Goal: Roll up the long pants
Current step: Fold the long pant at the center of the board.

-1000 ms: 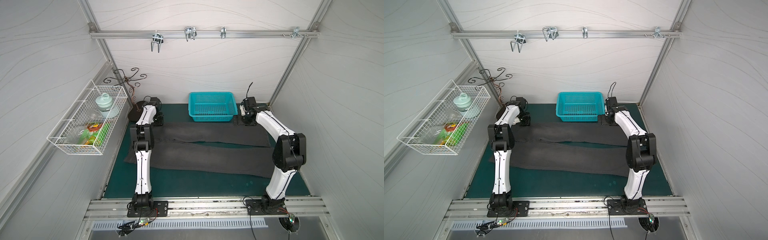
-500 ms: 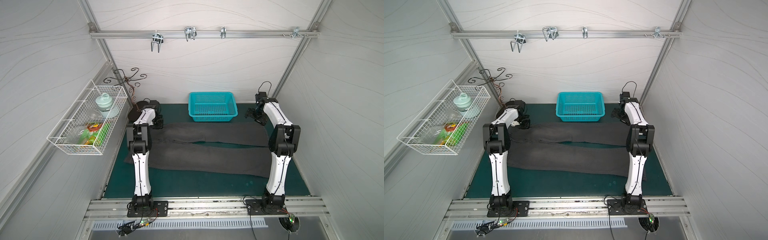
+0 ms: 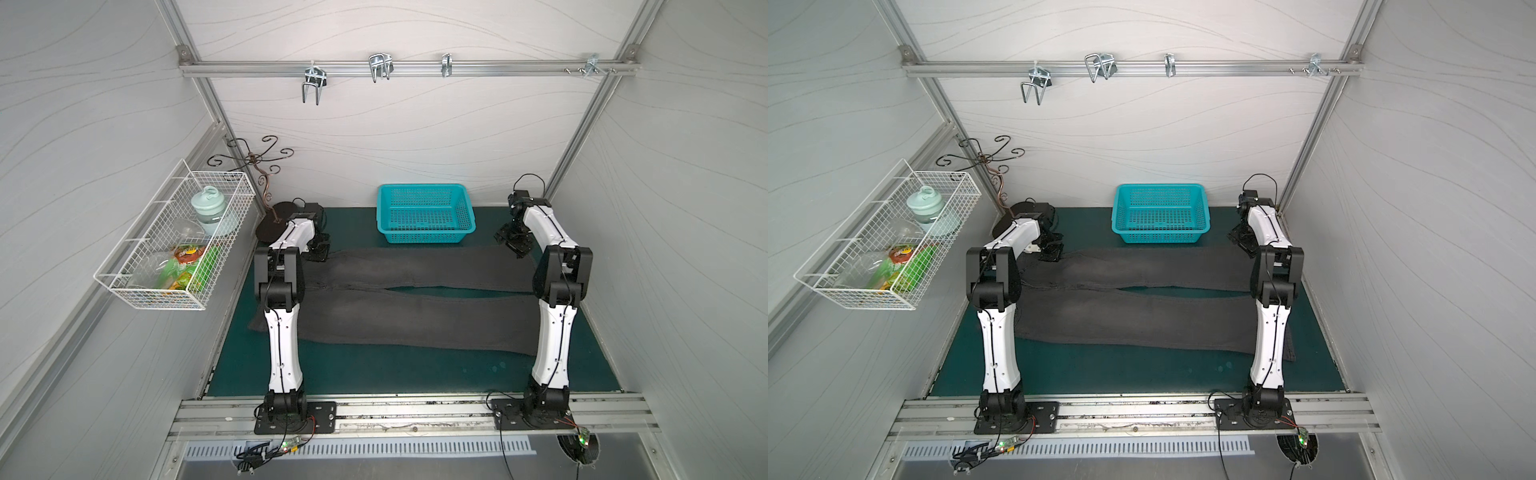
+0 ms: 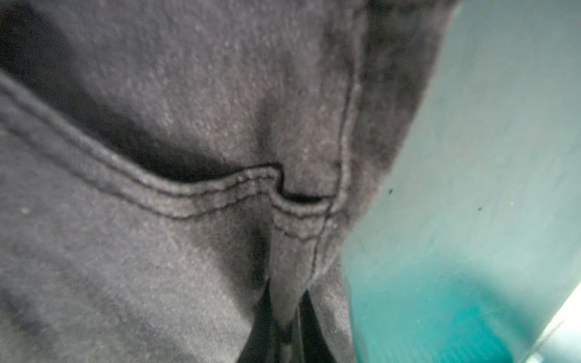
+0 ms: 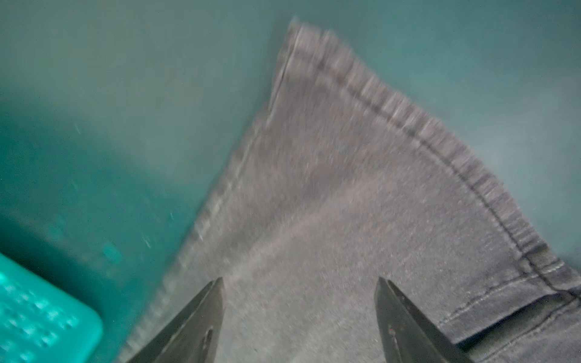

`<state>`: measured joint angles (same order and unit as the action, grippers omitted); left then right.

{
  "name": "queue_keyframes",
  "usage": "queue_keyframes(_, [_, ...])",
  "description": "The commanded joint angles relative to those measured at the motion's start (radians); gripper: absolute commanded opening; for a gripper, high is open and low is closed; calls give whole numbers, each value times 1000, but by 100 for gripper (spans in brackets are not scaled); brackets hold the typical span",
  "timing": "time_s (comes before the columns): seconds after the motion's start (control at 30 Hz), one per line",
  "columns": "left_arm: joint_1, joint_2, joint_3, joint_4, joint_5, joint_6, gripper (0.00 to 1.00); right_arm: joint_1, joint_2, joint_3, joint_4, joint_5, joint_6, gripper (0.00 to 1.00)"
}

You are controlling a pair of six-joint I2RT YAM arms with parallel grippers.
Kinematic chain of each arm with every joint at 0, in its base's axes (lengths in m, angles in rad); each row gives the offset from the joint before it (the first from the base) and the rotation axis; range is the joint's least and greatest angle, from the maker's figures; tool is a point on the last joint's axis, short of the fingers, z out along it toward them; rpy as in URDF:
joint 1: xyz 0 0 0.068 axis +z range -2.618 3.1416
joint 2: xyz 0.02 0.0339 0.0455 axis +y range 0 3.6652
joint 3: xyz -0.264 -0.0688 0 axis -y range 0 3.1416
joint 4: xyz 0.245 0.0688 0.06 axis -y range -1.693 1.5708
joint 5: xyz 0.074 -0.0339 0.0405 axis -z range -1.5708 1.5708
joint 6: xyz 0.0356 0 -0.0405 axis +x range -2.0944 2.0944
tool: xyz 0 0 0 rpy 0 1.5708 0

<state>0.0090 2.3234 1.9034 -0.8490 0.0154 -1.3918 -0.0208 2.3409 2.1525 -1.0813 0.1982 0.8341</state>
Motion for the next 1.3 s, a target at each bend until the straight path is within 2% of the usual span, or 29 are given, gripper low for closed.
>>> queue_keyframes(0.0, [-25, 9, -15, -105, 17, 34, 6, -31, 56, 67, -33, 17, 51, 78])
queue_keyframes(0.17, [-33, 7, -15, -115, 8, 55, 5, -36, 156, 174, -30, 27, 58, 71])
queue_keyframes(0.47, [-37, 4, -25, -132, -3, 97, 5, -58, 265, 285, 27, -27, 54, 70])
queue_keyframes(0.53, [-38, 5, -31, -130, -2, 99, 5, -65, 264, 288, 50, -32, 46, 74])
queue_keyframes(0.63, [-42, 8, -32, -131, -5, 101, 6, -80, 266, 295, 86, -54, 26, 88])
queue_keyframes(0.67, [-41, 10, -31, -130, -7, 103, 6, -84, 270, 300, 93, -59, 18, 99])
queue_keyframes(1.0, [-47, 20, -6, -159, -22, 109, 6, -104, 321, 316, 91, -119, -37, 99])
queue_keyframes(1.13, [-49, 20, 0, -176, -25, 108, 5, -121, 327, 286, 85, -159, -17, 99])
queue_keyframes(1.17, [-50, 19, -1, -178, -27, 108, 5, -123, 326, 276, 87, -166, -15, 97])
queue_keyframes(1.27, [-52, 15, -1, -187, -28, 108, 5, -131, 309, 249, 105, -170, -16, 61])
